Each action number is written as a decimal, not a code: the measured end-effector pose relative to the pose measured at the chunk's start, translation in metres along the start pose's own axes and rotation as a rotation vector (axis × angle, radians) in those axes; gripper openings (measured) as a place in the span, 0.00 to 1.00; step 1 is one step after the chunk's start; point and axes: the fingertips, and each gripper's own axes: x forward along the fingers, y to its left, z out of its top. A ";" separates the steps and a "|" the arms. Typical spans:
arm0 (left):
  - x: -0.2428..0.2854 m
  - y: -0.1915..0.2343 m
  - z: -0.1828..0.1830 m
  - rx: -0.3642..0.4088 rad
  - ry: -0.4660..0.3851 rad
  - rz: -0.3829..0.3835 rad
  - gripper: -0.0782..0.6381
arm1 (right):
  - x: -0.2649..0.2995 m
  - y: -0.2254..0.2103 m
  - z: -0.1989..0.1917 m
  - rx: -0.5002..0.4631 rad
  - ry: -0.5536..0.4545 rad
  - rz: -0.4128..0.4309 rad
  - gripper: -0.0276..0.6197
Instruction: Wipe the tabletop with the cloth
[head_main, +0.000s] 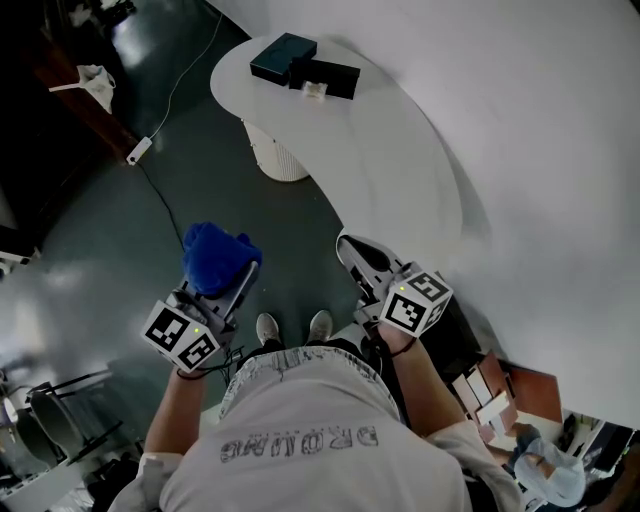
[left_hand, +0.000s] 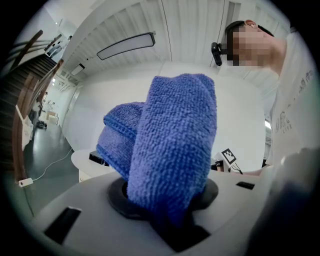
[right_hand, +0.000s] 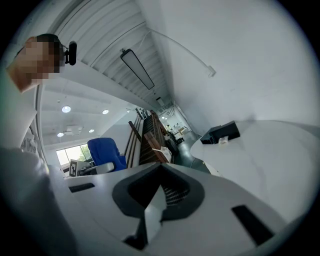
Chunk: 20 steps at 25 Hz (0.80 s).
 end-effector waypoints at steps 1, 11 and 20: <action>0.000 -0.001 0.000 0.000 0.000 0.001 0.33 | -0.001 -0.001 0.000 0.004 -0.004 0.003 0.05; 0.016 -0.015 -0.006 0.007 -0.004 0.014 0.33 | -0.015 -0.014 0.004 0.022 -0.015 0.031 0.05; 0.040 -0.031 -0.012 0.011 -0.012 0.031 0.33 | -0.032 -0.038 0.010 0.028 -0.002 0.049 0.05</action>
